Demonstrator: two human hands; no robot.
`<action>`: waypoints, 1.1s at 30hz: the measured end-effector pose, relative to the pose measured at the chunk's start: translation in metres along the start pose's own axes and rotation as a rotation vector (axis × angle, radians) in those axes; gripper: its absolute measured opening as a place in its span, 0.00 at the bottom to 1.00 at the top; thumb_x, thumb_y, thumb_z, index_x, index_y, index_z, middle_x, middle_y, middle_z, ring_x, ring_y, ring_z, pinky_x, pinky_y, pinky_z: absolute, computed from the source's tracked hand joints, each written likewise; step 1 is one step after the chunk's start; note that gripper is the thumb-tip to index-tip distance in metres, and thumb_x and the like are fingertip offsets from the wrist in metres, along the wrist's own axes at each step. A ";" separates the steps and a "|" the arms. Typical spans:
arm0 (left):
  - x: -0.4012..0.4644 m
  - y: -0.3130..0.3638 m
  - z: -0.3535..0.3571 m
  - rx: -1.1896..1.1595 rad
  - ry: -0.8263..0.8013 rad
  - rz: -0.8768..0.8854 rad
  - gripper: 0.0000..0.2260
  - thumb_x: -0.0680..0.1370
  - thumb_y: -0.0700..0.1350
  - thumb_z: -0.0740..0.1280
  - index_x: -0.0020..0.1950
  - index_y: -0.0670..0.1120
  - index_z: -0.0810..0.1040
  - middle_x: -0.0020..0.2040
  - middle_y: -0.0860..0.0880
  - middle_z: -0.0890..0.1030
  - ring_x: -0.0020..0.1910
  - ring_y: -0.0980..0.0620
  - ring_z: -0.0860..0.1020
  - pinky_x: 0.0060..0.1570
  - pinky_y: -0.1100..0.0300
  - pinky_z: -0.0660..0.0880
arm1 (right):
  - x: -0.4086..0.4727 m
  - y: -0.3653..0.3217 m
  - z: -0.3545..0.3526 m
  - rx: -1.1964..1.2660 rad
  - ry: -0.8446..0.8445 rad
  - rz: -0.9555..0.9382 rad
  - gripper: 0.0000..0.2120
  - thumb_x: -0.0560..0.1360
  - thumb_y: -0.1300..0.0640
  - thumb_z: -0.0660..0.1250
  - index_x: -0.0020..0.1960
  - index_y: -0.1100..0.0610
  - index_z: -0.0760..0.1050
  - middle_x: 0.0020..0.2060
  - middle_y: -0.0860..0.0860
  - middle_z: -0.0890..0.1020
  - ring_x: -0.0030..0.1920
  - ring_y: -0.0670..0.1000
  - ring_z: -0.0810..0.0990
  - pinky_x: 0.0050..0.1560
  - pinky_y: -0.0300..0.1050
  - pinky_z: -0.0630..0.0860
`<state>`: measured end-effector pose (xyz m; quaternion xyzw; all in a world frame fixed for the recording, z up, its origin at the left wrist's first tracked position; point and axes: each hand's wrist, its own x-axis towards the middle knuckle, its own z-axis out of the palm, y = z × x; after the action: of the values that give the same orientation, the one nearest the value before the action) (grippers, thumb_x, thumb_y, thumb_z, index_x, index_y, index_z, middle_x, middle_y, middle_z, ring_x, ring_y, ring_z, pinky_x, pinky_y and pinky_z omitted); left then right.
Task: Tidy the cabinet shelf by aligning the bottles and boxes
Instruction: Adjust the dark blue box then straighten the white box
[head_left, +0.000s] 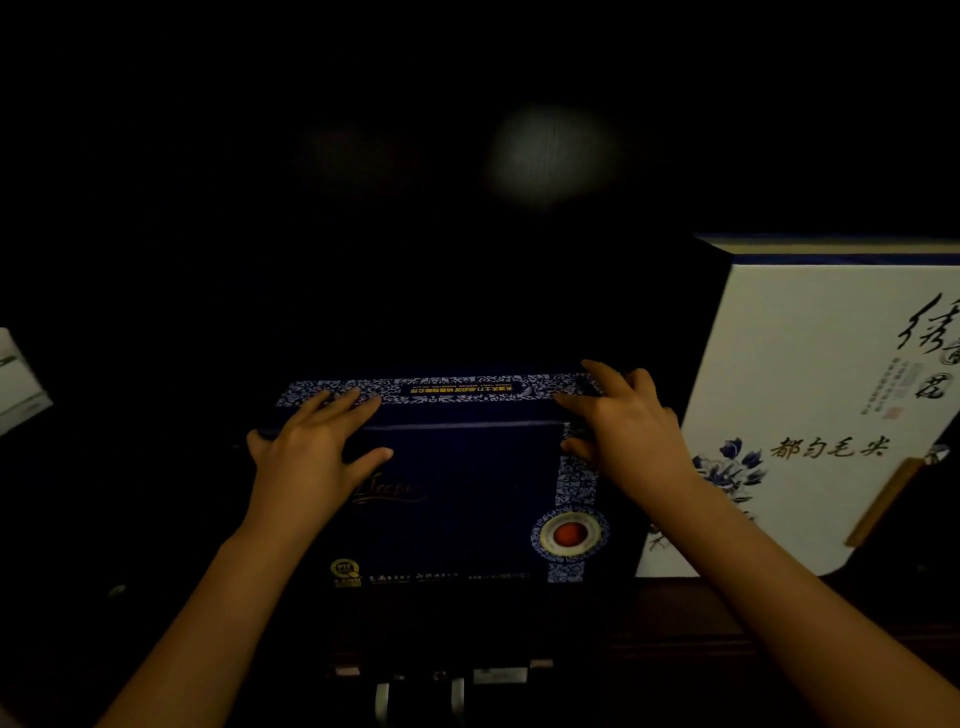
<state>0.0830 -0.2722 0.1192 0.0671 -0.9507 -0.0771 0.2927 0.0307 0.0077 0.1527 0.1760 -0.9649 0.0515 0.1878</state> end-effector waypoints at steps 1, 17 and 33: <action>0.000 0.000 0.000 0.001 0.001 0.004 0.27 0.70 0.56 0.70 0.68 0.56 0.69 0.71 0.50 0.70 0.73 0.49 0.62 0.64 0.30 0.56 | 0.000 0.000 0.000 -0.004 0.001 0.002 0.26 0.72 0.49 0.67 0.69 0.46 0.65 0.74 0.51 0.56 0.70 0.61 0.55 0.58 0.65 0.70; 0.005 0.048 -0.021 0.346 -0.257 -0.004 0.33 0.75 0.62 0.59 0.75 0.56 0.49 0.77 0.50 0.57 0.74 0.49 0.59 0.69 0.36 0.56 | -0.040 0.041 -0.007 0.133 0.179 -0.330 0.25 0.74 0.54 0.66 0.69 0.56 0.66 0.65 0.59 0.74 0.63 0.61 0.72 0.57 0.58 0.74; 0.054 0.280 -0.017 -0.955 -0.132 0.075 0.35 0.71 0.50 0.71 0.74 0.53 0.58 0.72 0.47 0.67 0.69 0.50 0.68 0.66 0.55 0.67 | -0.069 0.268 -0.067 0.687 0.659 0.372 0.47 0.66 0.55 0.74 0.74 0.47 0.47 0.75 0.54 0.56 0.74 0.55 0.55 0.71 0.57 0.59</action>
<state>0.0256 -0.0088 0.2147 -0.1143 -0.8273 -0.4984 0.2327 0.0179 0.2908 0.1795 0.0270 -0.7969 0.4510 0.4010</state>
